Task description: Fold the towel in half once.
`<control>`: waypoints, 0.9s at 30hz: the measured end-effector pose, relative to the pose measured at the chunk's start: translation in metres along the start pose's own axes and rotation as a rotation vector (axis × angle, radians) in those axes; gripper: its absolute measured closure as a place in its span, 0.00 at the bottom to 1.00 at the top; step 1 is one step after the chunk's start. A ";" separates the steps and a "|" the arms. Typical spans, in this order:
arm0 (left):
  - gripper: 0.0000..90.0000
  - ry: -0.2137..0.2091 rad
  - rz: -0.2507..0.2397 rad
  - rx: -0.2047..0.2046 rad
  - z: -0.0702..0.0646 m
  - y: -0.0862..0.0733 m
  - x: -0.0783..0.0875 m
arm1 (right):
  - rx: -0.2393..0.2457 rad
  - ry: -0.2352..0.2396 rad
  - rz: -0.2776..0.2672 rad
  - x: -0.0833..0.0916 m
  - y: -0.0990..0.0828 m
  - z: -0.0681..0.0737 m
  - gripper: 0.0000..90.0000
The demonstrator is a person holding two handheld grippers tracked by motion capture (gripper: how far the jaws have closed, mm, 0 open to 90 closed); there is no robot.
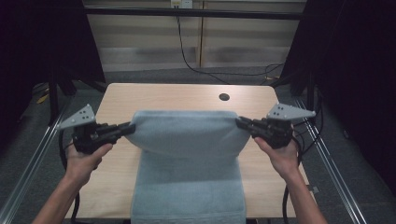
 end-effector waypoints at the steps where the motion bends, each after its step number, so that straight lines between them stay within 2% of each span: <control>1: 0.94 -0.012 0.009 0.026 -0.003 -0.013 -0.003 | -0.011 0.007 0.018 -0.001 -0.012 0.003 0.96; 5: 0.93 -0.059 0.045 0.080 -0.021 -0.064 -0.010 | -0.049 0.027 0.093 -0.004 -0.067 0.014 0.95; 7: 0.92 -0.077 0.076 0.080 -0.032 -0.083 -0.008 | -0.088 0.051 0.092 0.001 -0.089 0.020 0.95; 8: 0.92 -0.099 0.093 0.081 -0.038 -0.090 -0.007 | -0.105 0.064 0.094 0.004 -0.100 0.024 0.94; 9: 0.92 -0.100 0.114 0.067 -0.044 -0.096 -0.004 | -0.112 0.074 0.103 0.007 -0.109 0.028 0.94; 12: 0.89 -0.128 0.122 0.076 -0.059 -0.110 0.008 | -0.137 0.114 0.126 0.020 -0.133 0.045 0.91; 14: 0.87 -0.144 0.153 0.071 -0.066 -0.121 0.015 | -0.132 0.120 0.150 0.029 -0.144 0.057 0.89; 16: 0.86 -0.168 0.164 0.072 -0.072 -0.127 0.022 | -0.142 0.136 0.163 0.038 -0.152 0.066 0.86; 17: 0.85 -0.160 0.165 0.066 -0.074 -0.129 0.026 | -0.137 0.147 0.174 0.042 -0.156 0.071 0.85; 19: 0.81 -0.170 0.136 0.083 -0.076 -0.130 0.035 | -0.132 0.149 0.184 0.049 -0.162 0.079 0.83; 20: 0.80 -0.166 0.119 0.076 -0.076 -0.129 0.039 | -0.135 0.164 0.179 0.052 -0.163 0.081 0.82; 21: 0.79 -0.160 0.102 0.089 -0.075 -0.128 0.042 | -0.131 0.178 0.169 0.054 -0.162 0.082 0.81; 22: 0.77 -0.164 0.100 0.083 -0.074 -0.126 0.043 | -0.129 0.173 0.159 0.055 -0.160 0.081 0.79; 24: 0.70 -0.135 0.116 0.072 -0.068 -0.123 0.041 | -0.136 0.168 0.146 0.054 -0.156 0.076 0.78; 25: 0.68 -0.134 0.118 0.075 -0.063 -0.122 0.037 | -0.134 0.156 0.144 0.050 -0.154 0.071 0.77; 27: 0.66 -0.134 0.088 0.088 -0.052 -0.117 0.028 | -0.143 0.134 0.141 0.040 -0.150 0.060 0.74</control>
Point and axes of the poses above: each handheld gripper's, and its own axes: x roughly backward along the jaws, y roughly out of its top, z roughly to its left, the point moved 4 cm from there along -x, roughly forward along the jaws, and after that the axes turned 6 degrees about -x, right-handed, at the moved point
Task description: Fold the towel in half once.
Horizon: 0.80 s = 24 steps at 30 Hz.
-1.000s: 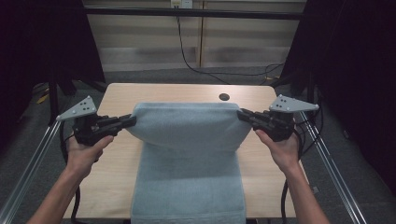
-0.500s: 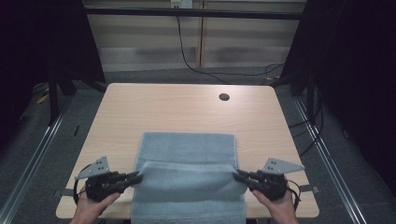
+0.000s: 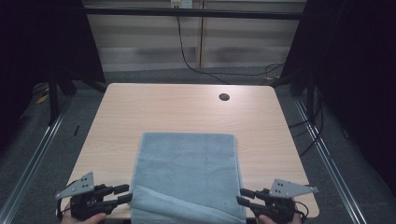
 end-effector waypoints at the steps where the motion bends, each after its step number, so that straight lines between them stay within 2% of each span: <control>1: 0.64 -0.003 -0.016 0.015 0.006 0.004 -0.004 | 0.001 -0.010 0.000 -0.006 0.004 -0.007 0.72; 3: 0.64 0.011 -0.004 0.003 0.020 0.011 -0.015 | -0.011 -0.013 0.006 -0.019 0.013 -0.020 0.71; 4: 0.64 0.020 -0.004 0.015 0.028 0.013 -0.021 | -0.007 -0.010 0.023 -0.027 0.016 -0.026 0.70; 5: 0.63 0.020 0.027 0.033 0.038 0.014 -0.030 | 0.005 -0.026 0.044 -0.035 0.020 -0.032 0.70; 6: 0.61 0.039 0.064 0.041 0.048 0.013 -0.039 | 0.005 -0.039 0.055 -0.044 0.024 -0.038 0.70; 7: 0.61 0.079 0.086 0.041 0.059 0.012 -0.048 | -0.007 -0.031 0.068 -0.052 0.028 -0.045 0.69; 8: 0.60 0.077 0.122 0.056 0.069 0.012 -0.057 | -0.004 -0.037 0.087 -0.061 0.030 -0.052 0.68; 9: 0.60 0.088 0.153 0.056 0.078 0.011 -0.066 | 0.005 -0.066 0.100 -0.070 0.033 -0.059 0.68; 10: 0.60 0.122 0.179 0.048 0.087 0.011 -0.074 | -0.002 -0.067 0.118 -0.079 0.034 -0.066 0.68; 11: 0.60 0.131 0.212 0.054 0.095 0.010 -0.081 | -0.010 -0.071 0.137 -0.088 0.035 -0.073 0.67; 12: 0.60 0.149 0.209 0.068 0.102 0.009 -0.086 | 0.003 -0.101 0.157 -0.096 0.035 -0.079 0.67; 13: 0.60 0.167 0.229 0.071 0.106 0.006 -0.091 | 0.010 -0.127 0.180 -0.103 0.034 -0.084 0.67; 14: 0.60 0.167 0.266 0.058 0.107 0.002 -0.095 | 0.004 -0.130 0.193 -0.110 0.032 -0.088 0.66; 15: 0.60 0.174 0.261 0.026 0.105 0.000 -0.096 | 0.003 -0.131 0.202 -0.114 0.030 -0.090 0.66; 17: 0.60 0.169 0.278 0.009 0.099 -0.001 -0.092 | 0.015 -0.137 0.231 -0.118 0.025 -0.088 0.65; 21: 0.61 0.130 0.274 -0.018 0.079 -0.011 -0.083 | 0.015 -0.125 0.242 -0.108 0.015 -0.077 0.66; 24: 0.62 0.100 0.280 -0.019 0.064 -0.016 -0.077 | 0.022 -0.118 0.264 -0.095 0.005 -0.065 0.66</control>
Point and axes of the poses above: each handheld gripper's, and its own axes: x roughly backward along the jaws, y roughly out of its top, z roughly to its left, the point moved 4 cm from there along -x, roughly forward along the jaws, and after that the axes turned 6 degrees about -x, right-handed, at the moved point
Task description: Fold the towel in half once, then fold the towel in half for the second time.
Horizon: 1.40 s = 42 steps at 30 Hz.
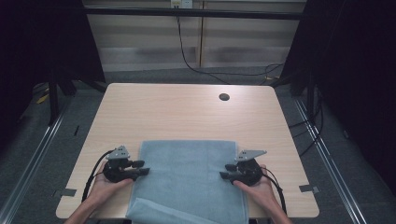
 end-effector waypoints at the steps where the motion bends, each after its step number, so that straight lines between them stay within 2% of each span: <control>1: 0.62 -0.009 0.008 0.001 -0.005 -0.001 0.002 | 0.001 0.006 -0.001 0.003 -0.004 0.003 0.66; 5: 0.62 -0.041 0.016 -0.005 -0.022 -0.006 0.006 | -0.011 0.019 0.013 0.016 -0.019 0.016 0.66; 6: 0.61 -0.050 0.022 -0.006 -0.024 -0.007 0.008 | -0.006 0.024 0.022 0.019 -0.022 0.019 0.66; 8: 0.61 -0.045 -0.006 -0.015 -0.024 -0.003 0.011 | -0.002 0.032 0.016 0.023 -0.023 0.020 0.64; 9: 0.60 -0.046 -0.015 -0.009 -0.020 0.001 0.011 | 0.008 0.023 0.002 0.025 -0.021 0.018 0.63; 10: 0.59 -0.028 -0.015 -0.001 -0.013 0.005 0.009 | 0.020 0.018 -0.018 0.026 -0.016 0.014 0.62; 11: 0.56 -0.013 -0.020 0.006 -0.006 0.010 0.007 | 0.007 0.007 -0.037 0.027 -0.010 0.008 0.60; 14: 0.51 0.054 -0.042 0.034 0.021 0.021 -0.001 | -0.023 -0.070 -0.068 0.026 0.008 -0.020 0.53; 15: 0.49 0.050 -0.046 0.066 0.030 0.024 -0.003 | -0.037 -0.081 -0.076 0.024 0.014 -0.029 0.52; 16: 0.45 0.043 -0.050 0.082 0.037 0.027 -0.006 | -0.041 -0.095 -0.084 0.021 0.019 -0.038 0.49; 17: 0.44 0.054 -0.049 0.090 0.043 0.028 -0.008 | -0.040 -0.105 -0.092 0.018 0.023 -0.046 0.47; 20: 0.40 0.076 -0.056 0.106 0.054 0.030 -0.018 | -0.081 -0.098 -0.087 0.007 0.033 -0.062 0.41; 21: 0.39 0.076 -0.022 0.104 0.057 0.029 -0.023 | -0.084 -0.088 -0.089 0.004 0.035 -0.066 0.40; 23: 0.37 0.088 -0.021 0.100 0.061 0.029 -0.028 | -0.097 -0.073 -0.085 -0.002 0.036 -0.070 0.40; 25: 0.37 0.066 -0.034 0.112 0.064 0.031 -0.030 | -0.100 -0.079 -0.066 -0.007 0.033 -0.072 0.40; 27: 0.42 0.052 -0.041 0.094 0.063 0.031 -0.032 | -0.111 -0.055 -0.052 -0.009 0.029 -0.073 0.47; 28: 0.48 0.035 -0.036 0.092 0.061 0.031 -0.032 | -0.115 -0.042 -0.047 -0.009 0.028 -0.072 0.53; 29: 0.56 0.014 -0.028 0.077 0.058 0.030 -0.032 | -0.111 -0.028 -0.042 -0.009 0.027 -0.070 0.59; 32: 0.79 -0.013 0.003 0.045 0.051 0.030 -0.032 | -0.095 -0.004 -0.032 -0.009 0.026 -0.065 0.82; 33: 0.86 -0.020 -0.007 0.045 0.049 0.030 -0.031 | -0.090 0.000 -0.034 -0.008 0.026 -0.063 0.88; 36: 0.93 -0.033 -0.066 0.055 0.044 0.036 -0.019 | -0.089 0.000 -0.070 0.002 0.032 -0.058 0.95; 38: 0.94 -0.050 -0.140 0.054 0.038 0.047 -0.004 | -0.103 0.031 -0.142 0.016 0.039 -0.053 0.95; 42: 0.95 -0.049 -0.245 0.027 0.027 0.070 0.023 | -0.070 0.018 -0.232 0.044 0.054 -0.039 0.95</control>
Point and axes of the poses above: each handheld gripper's, and its own axes: x roughly backward along the jaws, y roughly out of its top, z roughly to its left, the point moved 4 cm from there along -x, roughly forward along the jaws, and after that the axes turned 6 degrees about -x, right-handed, at the moved point
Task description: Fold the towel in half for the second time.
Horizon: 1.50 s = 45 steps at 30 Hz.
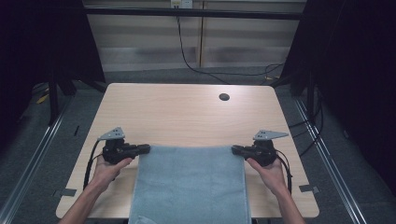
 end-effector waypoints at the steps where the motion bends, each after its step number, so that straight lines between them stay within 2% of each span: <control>1: 0.95 -0.003 -0.018 -0.013 -0.003 0.007 0.004 | 0.004 0.003 -0.025 0.005 0.005 0.003 0.95; 4: 0.95 0.012 -0.054 -0.047 -0.007 0.029 0.010 | 0.028 -0.002 -0.072 0.018 0.023 0.008 0.95; 6: 0.95 0.024 -0.074 -0.050 -0.002 0.043 0.013 | 0.042 -0.013 -0.097 0.024 0.037 0.008 0.95; 9: 0.95 0.065 -0.081 -0.052 0.010 0.061 0.011 | 0.041 -0.032 -0.134 0.030 0.059 0.001 0.95; 12: 0.95 0.099 -0.076 -0.053 0.022 0.075 0.003 | 0.028 -0.056 -0.159 0.029 0.077 -0.011 0.95; 17: 0.94 0.139 -0.123 -0.044 0.036 0.097 -0.005 | 0.025 -0.112 -0.181 0.019 0.105 -0.028 0.95; 20: 0.94 0.155 -0.126 -0.045 0.038 0.105 -0.004 | 0.020 -0.119 -0.220 0.018 0.117 -0.032 0.95; 21: 0.94 0.153 -0.121 -0.062 0.036 0.104 -0.002 | 0.016 -0.112 -0.231 0.018 0.119 -0.031 0.95; 24: 0.94 0.126 -0.117 -0.083 0.026 0.094 0.002 | 0.038 -0.086 -0.228 0.020 0.108 -0.023 0.95; 26: 0.94 0.103 -0.113 -0.082 0.018 0.082 0.005 | 0.064 -0.073 -0.198 0.023 0.092 -0.015 0.95; 30: 0.94 0.059 -0.094 -0.076 -0.002 0.056 0.013 | 0.084 -0.044 -0.157 0.032 0.057 -0.003 0.95; 32: 0.94 0.049 -0.069 -0.078 -0.013 0.043 0.015 | 0.088 -0.033 -0.136 0.037 0.042 0.003 0.95; 33: 0.93 0.027 -0.054 -0.079 -0.018 0.038 0.016 | 0.091 -0.031 -0.131 0.039 0.035 0.005 0.95; 38: 0.93 0.001 -0.010 -0.068 -0.037 0.011 0.020 | 0.059 -0.001 -0.134 0.051 0.007 0.018 0.94; 44: 0.90 -0.055 0.041 -0.030 -0.057 -0.028 0.018 | 0.048 0.008 -0.046 0.048 -0.035 0.029 0.90; 45: 0.90 -0.065 0.056 -0.038 -0.060 -0.033 0.018 | 0.041 0.009 -0.039 0.049 -0.041 0.029 0.89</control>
Point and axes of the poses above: each handheld gripper's, and its own axes: x roughly backward along the jaws, y roughly out of its top, z roughly to its left, the point moved 4 cm from there along -x, roughly forward along the jaws, and after that the axes turned 6 degrees about -x, right-handed, at the moved point
